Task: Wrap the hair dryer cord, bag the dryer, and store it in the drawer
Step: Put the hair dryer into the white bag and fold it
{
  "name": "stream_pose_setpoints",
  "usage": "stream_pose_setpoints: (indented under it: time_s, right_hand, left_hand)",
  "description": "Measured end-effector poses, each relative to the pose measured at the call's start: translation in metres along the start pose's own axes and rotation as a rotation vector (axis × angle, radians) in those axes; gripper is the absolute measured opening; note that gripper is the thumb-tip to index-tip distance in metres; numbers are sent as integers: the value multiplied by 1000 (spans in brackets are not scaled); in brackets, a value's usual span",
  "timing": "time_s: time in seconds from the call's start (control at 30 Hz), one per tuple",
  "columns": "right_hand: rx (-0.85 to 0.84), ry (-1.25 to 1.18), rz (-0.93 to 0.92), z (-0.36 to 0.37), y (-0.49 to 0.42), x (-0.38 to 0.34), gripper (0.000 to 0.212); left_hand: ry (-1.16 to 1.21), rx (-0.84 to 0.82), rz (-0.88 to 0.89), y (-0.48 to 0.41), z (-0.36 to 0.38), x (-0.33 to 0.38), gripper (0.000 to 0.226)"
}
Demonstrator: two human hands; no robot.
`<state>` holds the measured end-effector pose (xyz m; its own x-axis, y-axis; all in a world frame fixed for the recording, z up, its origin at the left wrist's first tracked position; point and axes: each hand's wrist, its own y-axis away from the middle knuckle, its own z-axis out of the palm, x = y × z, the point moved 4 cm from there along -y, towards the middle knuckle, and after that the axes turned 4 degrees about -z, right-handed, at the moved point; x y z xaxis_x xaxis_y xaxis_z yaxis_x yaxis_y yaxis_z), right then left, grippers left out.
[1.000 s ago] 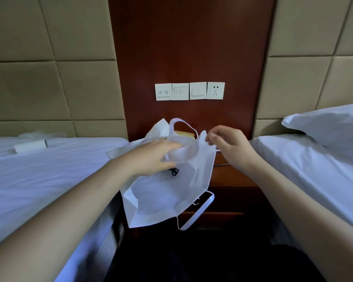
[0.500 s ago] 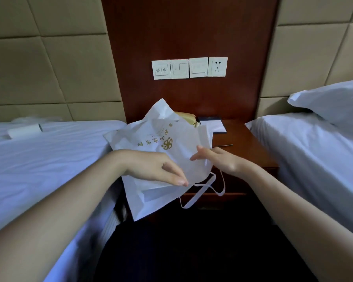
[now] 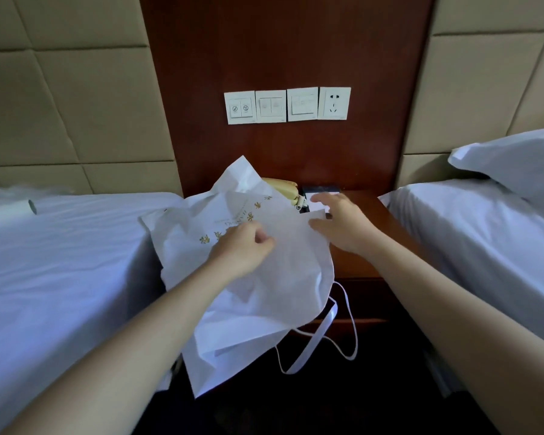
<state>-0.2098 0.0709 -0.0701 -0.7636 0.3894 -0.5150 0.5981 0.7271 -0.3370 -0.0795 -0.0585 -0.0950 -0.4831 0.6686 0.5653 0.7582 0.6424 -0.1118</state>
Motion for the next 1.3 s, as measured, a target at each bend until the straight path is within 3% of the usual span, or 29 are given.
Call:
stream_pose_setpoints:
  time_s: [0.07,0.17,0.27,0.43,0.63,0.77,0.87,1.07,1.2,1.3]
  right_hand:
    - [-204,-245,52,8,-8,10,41]
    - [-309,-592,86,16,-10,24,27]
    - [-187,-656,31,14,-10,36,8]
    - [71,-609,-20,11,7,48,25]
    - [424,-569,162,11,57,94,32]
    - [483,-520,217,21,83,117,34]
    - [416,-469,227,26,95,128,31]
    - [46,-437,270,26,82,131,16]
    - [-124,-541,299,32,62,113,30]
    - [-91,-367,232,41,63,115,34]
  left_hand:
    - [71,119,44,-15,2,9,33]
    - [3,72,138,-34,14,18,48]
    - [-140,-1,139,-53,30,15,51]
    - [-54,-165,25,-69,55,-4,54]
    - [-276,-209,-1,-63,79,-23,57]
    - [-336,-221,21,-62,86,-28,58]
    - [-321,-233,29,-62,85,-33,56]
    - [-454,-213,64,-50,94,-41,56]
    - [-438,-204,66,-46,98,-41,56]
    - [-438,-185,66,-46,99,-43,56]
